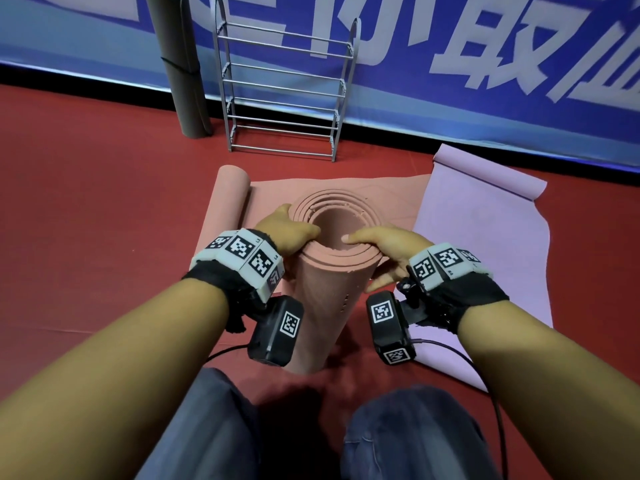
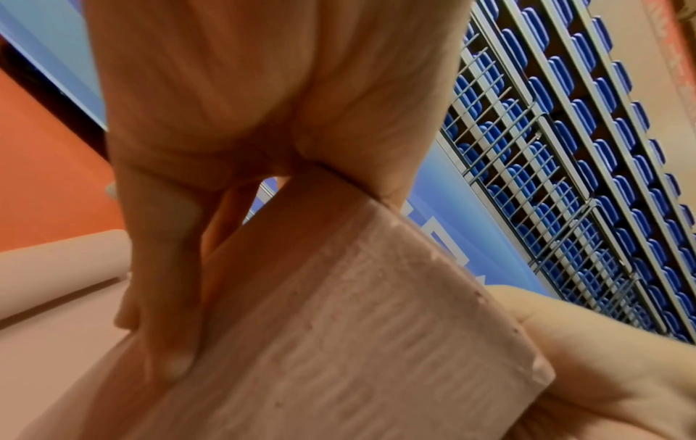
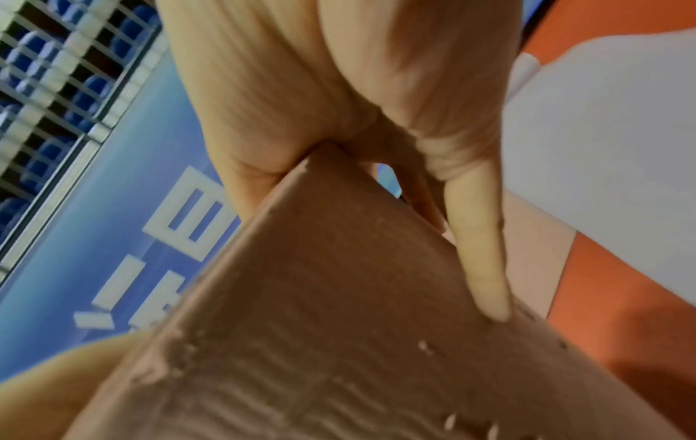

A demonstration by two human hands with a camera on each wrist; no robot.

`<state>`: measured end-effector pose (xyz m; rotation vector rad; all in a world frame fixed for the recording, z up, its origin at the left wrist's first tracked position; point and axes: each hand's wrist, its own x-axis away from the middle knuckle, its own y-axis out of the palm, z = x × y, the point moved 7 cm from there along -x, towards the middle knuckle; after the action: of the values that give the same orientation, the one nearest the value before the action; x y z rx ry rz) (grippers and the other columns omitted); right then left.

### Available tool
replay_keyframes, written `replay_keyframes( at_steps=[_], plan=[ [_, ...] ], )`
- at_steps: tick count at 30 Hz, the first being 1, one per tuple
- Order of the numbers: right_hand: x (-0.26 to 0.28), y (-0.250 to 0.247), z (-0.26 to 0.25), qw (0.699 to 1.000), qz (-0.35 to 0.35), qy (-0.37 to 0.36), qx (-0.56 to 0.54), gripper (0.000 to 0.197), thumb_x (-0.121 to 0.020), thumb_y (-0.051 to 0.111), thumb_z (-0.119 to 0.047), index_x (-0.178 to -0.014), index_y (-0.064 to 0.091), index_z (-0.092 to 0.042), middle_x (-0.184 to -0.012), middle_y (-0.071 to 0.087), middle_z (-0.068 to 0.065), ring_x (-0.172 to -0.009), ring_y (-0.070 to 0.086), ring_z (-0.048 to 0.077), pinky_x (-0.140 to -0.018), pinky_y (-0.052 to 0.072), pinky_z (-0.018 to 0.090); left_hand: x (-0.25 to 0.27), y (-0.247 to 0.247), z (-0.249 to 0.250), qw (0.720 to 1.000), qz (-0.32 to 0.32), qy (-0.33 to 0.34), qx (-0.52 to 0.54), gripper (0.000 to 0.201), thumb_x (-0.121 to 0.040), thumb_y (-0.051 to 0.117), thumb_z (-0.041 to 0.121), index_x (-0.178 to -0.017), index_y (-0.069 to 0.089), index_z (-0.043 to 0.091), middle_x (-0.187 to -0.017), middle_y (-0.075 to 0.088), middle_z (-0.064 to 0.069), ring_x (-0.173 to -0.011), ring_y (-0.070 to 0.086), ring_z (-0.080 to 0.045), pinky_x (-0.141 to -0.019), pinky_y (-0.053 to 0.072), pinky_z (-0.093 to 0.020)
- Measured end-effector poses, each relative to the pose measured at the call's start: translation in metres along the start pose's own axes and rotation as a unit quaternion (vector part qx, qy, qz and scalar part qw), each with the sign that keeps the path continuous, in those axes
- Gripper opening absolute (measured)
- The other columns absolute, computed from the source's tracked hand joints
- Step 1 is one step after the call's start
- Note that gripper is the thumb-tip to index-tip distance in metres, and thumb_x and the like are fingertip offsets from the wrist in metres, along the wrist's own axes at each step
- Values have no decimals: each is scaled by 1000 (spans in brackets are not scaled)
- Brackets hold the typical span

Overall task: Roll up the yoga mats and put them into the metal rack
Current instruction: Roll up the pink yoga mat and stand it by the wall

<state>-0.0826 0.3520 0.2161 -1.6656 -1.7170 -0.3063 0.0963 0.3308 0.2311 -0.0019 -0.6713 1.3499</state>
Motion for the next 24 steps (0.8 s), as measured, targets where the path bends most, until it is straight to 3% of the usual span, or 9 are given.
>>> replay_keyframes(
  at_steps=[3,5,7,9,12,14,17,21,24],
  plan=[
    [10,5,-5,999,22,-27,6,30,-70,74,-25,-95,67,-9,-91,65,13,-81,67,35,-63,60,51,4,-7,-3,999,14,31,-2,74,-53,61,39,-124,50,21,-109,67,-9,-99,65,-34,-90,53,-49],
    [16,7,-10,998,38,-53,19,6,-81,61,-14,-81,61,-8,-73,60,13,-70,64,34,-66,59,56,3,-13,-5,999,22,47,-5,70,-49,61,41,-116,57,20,-104,69,-8,-96,66,-31,-88,55,-48],
    [22,10,-18,995,51,-71,42,6,-81,57,-10,-75,58,-7,-64,56,13,-66,62,35,-70,57,62,4,-18,-9,999,19,47,15,71,-45,62,43,-113,59,21,-101,69,-9,-91,67,-34,-78,58,-52],
    [27,11,-31,990,59,-105,71,7,-79,58,-10,-73,57,-8,-62,55,12,-67,59,32,-77,54,64,9,-23,-9,998,9,42,53,65,-55,66,36,-118,56,22,-104,68,-12,-87,67,-40,-64,58,-59],
    [34,11,-54,979,88,-155,98,11,-77,58,-11,-67,58,-12,-55,55,3,-63,55,27,-81,54,62,15,-34,1,994,8,66,82,40,-79,64,21,-118,55,22,-101,68,-14,-79,69,-41,-59,56,-62],
    [37,12,-67,970,117,-183,114,2,-73,60,-15,-72,61,-15,-62,60,2,-70,61,27,-81,55,58,12,-39,4,991,16,90,97,31,-84,61,15,-113,55,24,-94,68,-11,-72,69,-34,-59,57,-59],
    [27,12,-78,961,150,-204,112,33,-62,60,-25,-94,66,-18,-78,67,0,-85,67,30,-81,57,52,-3,-44,4,986,27,114,120,37,-84,60,10,-117,53,25,-95,67,-10,-70,69,-30,-55,59,-50],
    [-11,8,-87,943,189,-258,96,24,-77,60,-16,-100,62,-22,-78,62,-9,-80,65,22,-76,57,42,-42,-52,5,979,69,166,100,44,-85,62,9,-124,49,23,-95,63,1,-78,67,-19,-52,58,-31],
    [-47,5,-99,931,212,-285,81,30,-81,58,-13,-111,63,-15,-82,63,-10,-75,58,9,-66,46,21,-79,-63,11,973,84,198,80,42,-85,63,6,-121,47,22,-90,61,7,-72,62,-8,-53,55,-22]
  ],
)
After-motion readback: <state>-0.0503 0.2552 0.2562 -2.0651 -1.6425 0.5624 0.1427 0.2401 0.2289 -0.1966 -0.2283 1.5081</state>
